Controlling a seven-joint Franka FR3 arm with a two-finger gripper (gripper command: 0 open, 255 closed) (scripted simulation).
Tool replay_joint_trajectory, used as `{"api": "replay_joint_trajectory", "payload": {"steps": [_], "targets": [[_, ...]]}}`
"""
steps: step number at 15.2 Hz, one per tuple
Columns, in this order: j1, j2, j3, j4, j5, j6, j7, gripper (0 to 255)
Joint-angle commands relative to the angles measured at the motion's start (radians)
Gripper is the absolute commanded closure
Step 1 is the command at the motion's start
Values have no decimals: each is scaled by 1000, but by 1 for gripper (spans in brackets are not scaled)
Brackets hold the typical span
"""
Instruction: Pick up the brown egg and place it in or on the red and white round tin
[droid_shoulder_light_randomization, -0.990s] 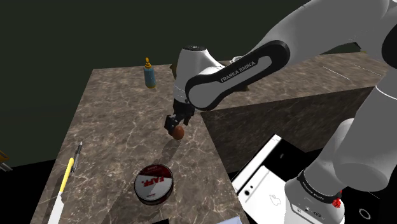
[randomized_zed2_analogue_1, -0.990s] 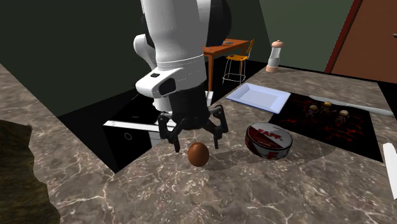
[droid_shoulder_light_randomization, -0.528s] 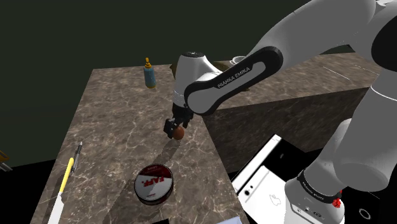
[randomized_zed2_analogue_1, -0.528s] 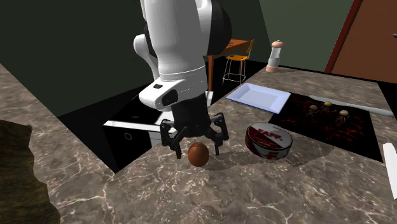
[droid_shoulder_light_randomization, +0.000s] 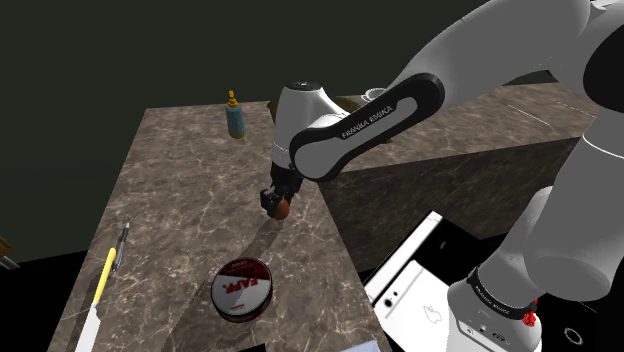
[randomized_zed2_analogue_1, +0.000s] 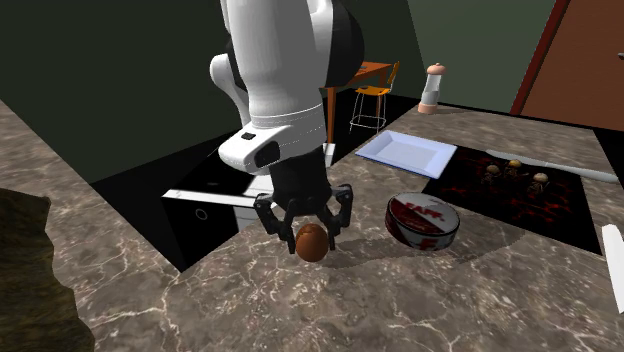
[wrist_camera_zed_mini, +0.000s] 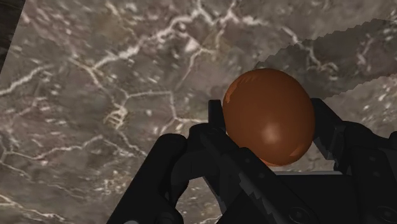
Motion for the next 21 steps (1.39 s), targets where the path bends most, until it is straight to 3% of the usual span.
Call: {"api": "replay_joint_trajectory", "payload": {"steps": [1,5,21], "targets": [[0,0,0,0,0,0,0,255],[0,0,0,0,0,0,0,255],[-9,-121,2,88,27,-205,-2,255]]}}
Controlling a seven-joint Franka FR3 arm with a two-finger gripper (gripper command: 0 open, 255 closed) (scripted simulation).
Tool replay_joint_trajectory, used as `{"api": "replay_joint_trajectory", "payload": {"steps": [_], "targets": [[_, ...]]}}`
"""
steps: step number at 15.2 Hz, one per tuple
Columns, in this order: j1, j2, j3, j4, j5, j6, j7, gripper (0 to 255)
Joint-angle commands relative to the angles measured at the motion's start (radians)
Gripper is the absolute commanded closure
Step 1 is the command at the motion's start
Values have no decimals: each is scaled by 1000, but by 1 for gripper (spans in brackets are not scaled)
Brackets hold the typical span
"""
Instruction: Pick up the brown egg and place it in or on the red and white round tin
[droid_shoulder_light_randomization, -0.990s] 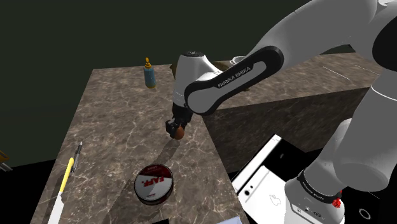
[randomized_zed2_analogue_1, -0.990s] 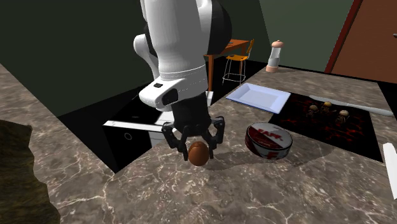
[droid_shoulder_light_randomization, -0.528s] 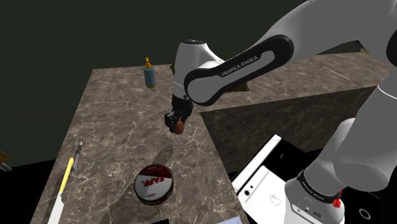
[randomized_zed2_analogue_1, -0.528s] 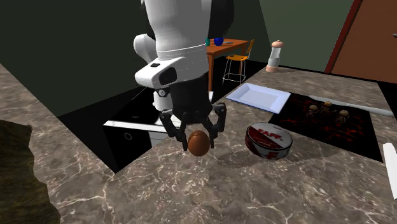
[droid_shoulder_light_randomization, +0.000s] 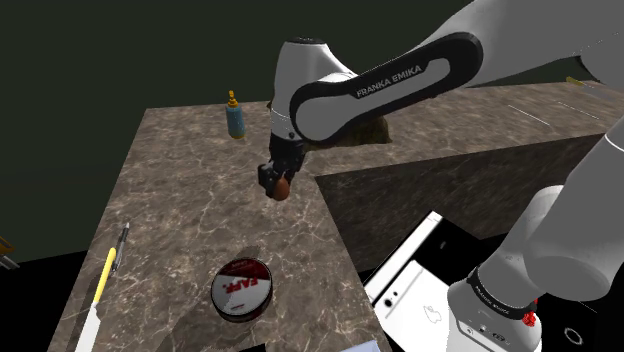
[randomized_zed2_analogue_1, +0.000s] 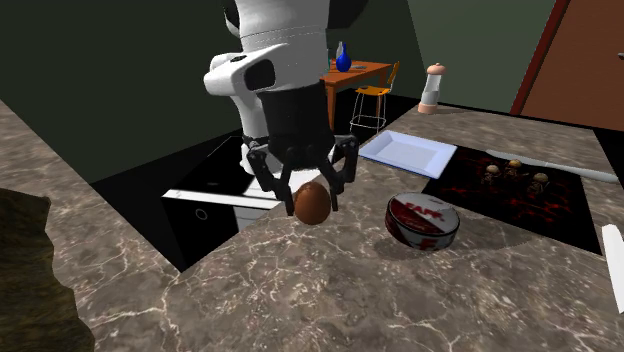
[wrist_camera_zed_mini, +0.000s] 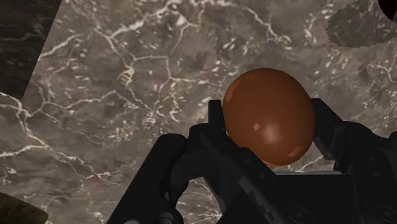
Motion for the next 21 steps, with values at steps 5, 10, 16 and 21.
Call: {"api": "replay_joint_trajectory", "payload": {"steps": [5,10,16,21], "targets": [[-3,-33,-2,50,5,-83,1,255],[20,-49,20,61,2,-103,52,255],[90,-43,93,69,-23,-91,207,255],[151,-10,153,108,-62,-89,347,255]]}}
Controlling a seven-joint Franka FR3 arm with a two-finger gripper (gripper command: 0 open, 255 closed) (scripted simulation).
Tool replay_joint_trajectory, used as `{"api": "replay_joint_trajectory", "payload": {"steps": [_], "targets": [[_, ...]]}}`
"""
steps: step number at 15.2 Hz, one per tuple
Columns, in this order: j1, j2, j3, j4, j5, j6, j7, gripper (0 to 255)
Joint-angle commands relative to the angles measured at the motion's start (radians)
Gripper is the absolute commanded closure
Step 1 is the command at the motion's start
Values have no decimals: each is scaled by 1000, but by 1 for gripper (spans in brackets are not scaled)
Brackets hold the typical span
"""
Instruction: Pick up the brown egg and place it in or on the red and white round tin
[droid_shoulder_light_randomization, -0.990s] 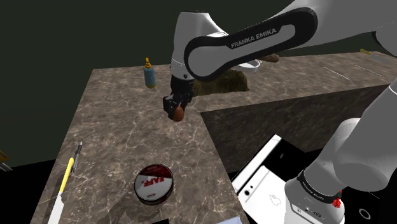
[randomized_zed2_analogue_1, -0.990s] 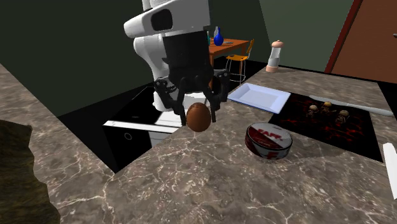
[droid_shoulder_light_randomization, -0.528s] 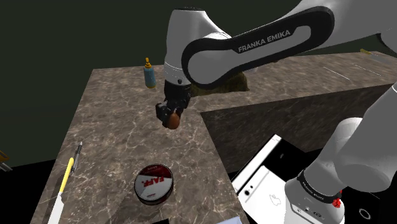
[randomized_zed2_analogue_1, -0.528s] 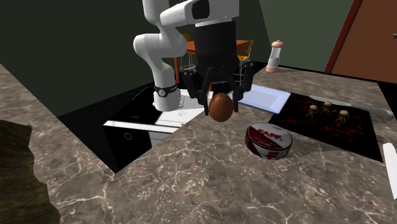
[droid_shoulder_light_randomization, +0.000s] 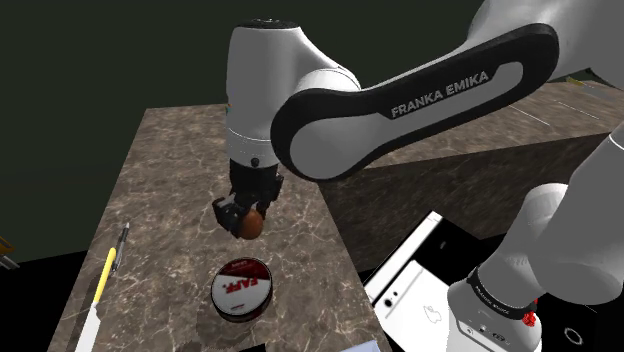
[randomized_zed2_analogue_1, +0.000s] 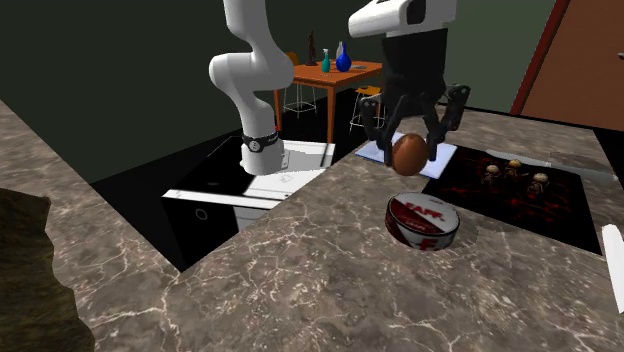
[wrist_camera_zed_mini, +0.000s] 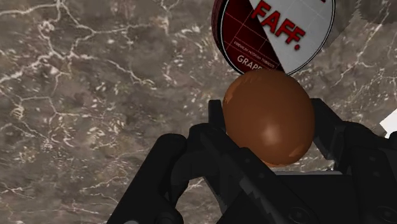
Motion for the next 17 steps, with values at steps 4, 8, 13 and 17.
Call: {"api": "replay_joint_trajectory", "payload": {"steps": [4,8,13,17], "targets": [[63,57,51,48,-55,10,140,255],[65,77,50,15,-66,61,145,255],[69,107,48,-21,-84,124,155,255],[73,135,45,-46,-102,174,165,255]]}}
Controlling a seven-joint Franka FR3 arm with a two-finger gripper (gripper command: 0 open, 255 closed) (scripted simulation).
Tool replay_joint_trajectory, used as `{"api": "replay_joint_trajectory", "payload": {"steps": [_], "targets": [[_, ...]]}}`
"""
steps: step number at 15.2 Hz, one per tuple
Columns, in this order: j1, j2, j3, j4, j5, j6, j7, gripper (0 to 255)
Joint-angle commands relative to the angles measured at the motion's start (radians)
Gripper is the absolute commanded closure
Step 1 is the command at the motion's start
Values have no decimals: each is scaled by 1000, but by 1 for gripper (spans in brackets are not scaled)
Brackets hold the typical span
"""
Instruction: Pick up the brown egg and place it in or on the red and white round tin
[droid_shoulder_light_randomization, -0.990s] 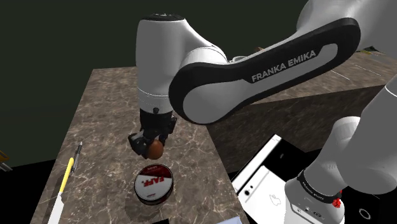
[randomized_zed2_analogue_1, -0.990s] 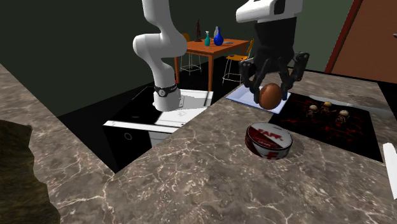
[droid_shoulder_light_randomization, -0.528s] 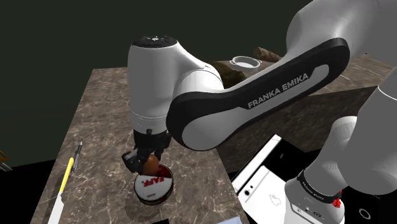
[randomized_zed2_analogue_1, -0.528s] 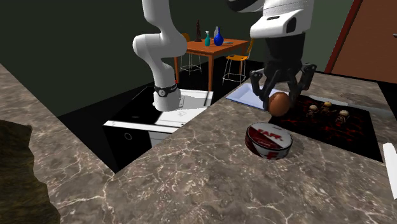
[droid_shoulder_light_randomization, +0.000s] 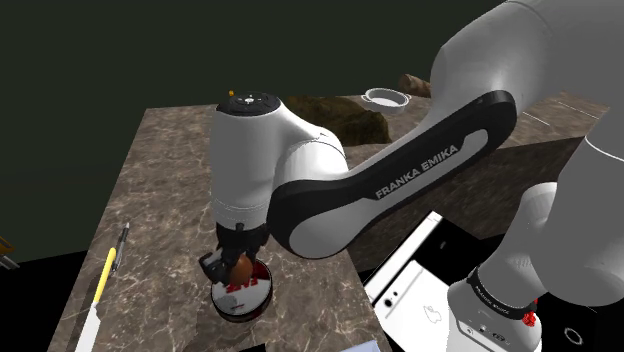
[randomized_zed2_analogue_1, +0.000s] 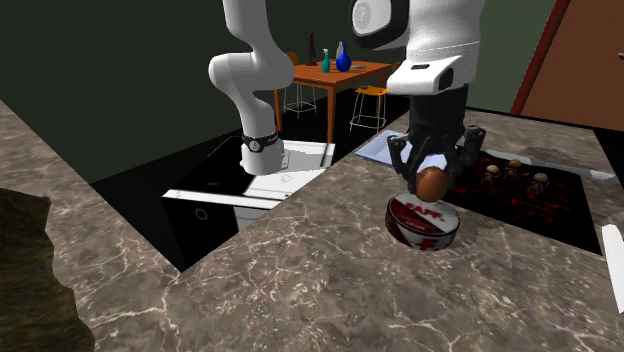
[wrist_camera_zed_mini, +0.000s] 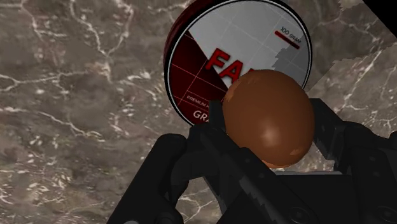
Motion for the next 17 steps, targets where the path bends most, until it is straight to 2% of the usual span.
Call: {"api": "replay_joint_trajectory", "payload": {"steps": [1,8,9,14,17], "targets": [[3,12,-1,-7,-8,18,5,255],[3,12,-1,-7,-8,18,5,255],[3,12,-1,-7,-8,18,5,0],[3,12,-1,-7,-8,18,5,0],[-12,-58,5,18,37,-69,-25,0]]}}
